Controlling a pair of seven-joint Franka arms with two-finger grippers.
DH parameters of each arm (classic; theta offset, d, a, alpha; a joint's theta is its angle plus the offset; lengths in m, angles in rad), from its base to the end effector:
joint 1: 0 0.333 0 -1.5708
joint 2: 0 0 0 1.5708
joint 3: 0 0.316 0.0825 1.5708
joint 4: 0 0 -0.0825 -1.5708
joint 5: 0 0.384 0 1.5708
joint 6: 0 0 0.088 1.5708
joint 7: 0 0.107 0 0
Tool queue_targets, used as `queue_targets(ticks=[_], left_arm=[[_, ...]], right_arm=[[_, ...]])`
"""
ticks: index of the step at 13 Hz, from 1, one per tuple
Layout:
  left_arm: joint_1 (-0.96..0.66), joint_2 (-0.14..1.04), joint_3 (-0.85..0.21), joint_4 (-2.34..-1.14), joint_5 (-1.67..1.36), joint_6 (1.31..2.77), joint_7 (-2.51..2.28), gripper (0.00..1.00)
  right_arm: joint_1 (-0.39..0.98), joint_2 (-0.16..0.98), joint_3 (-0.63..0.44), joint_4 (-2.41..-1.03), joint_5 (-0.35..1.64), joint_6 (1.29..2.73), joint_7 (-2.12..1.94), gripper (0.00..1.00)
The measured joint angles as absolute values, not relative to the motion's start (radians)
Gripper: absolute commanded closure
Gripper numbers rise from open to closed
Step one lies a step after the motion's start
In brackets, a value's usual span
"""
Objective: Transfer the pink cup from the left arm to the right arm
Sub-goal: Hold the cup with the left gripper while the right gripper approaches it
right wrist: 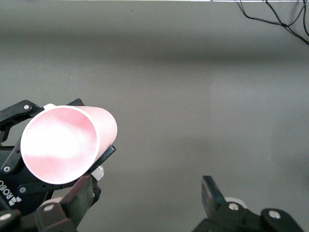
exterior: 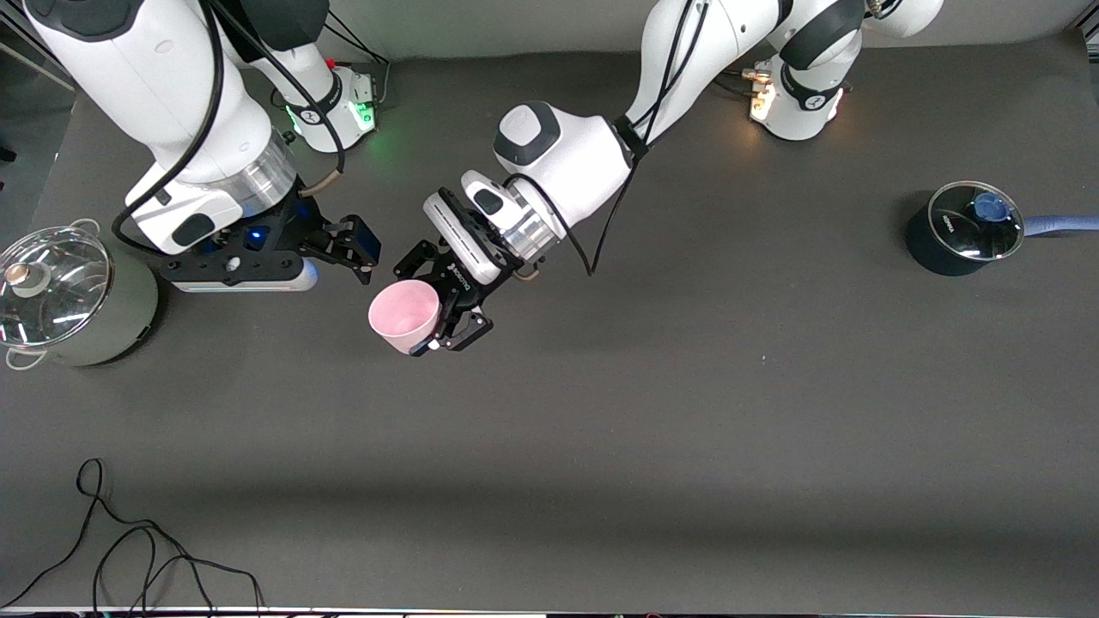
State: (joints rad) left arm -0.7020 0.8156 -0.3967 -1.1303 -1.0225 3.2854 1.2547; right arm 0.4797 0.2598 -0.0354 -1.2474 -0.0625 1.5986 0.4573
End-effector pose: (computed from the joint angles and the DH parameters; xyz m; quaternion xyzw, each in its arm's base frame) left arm 0.5333 -0.5763 0.4423 0.7185 -0.3508 0.5328 0.2772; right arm 0.5758 0.2707 0.6258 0.9983 -0.0063 0.0568 0.0122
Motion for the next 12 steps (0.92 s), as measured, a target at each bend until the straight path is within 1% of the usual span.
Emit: queue_targets(ticks=[2, 6, 12], left_arm=[[-0.702, 0.816, -0.397, -1.13, -1.022, 3.285, 1.255, 1.0], [-0.702, 0.816, -0.396, -1.13, -1.022, 3.285, 1.254, 1.0], [-0.702, 0.816, -0.395, -1.13, -1.022, 3.285, 1.254, 1.0]], right_arm=[[0.48, 0.266, -0.037, -1.234, -0.068, 1.616, 0.452, 0.0], [0.48, 0.293, -0.037, -1.228, -0.069, 1.698, 0.452, 0.0], [0.48, 0.322, -0.041, -1.227, -0.068, 1.748, 0.452, 0.0]])
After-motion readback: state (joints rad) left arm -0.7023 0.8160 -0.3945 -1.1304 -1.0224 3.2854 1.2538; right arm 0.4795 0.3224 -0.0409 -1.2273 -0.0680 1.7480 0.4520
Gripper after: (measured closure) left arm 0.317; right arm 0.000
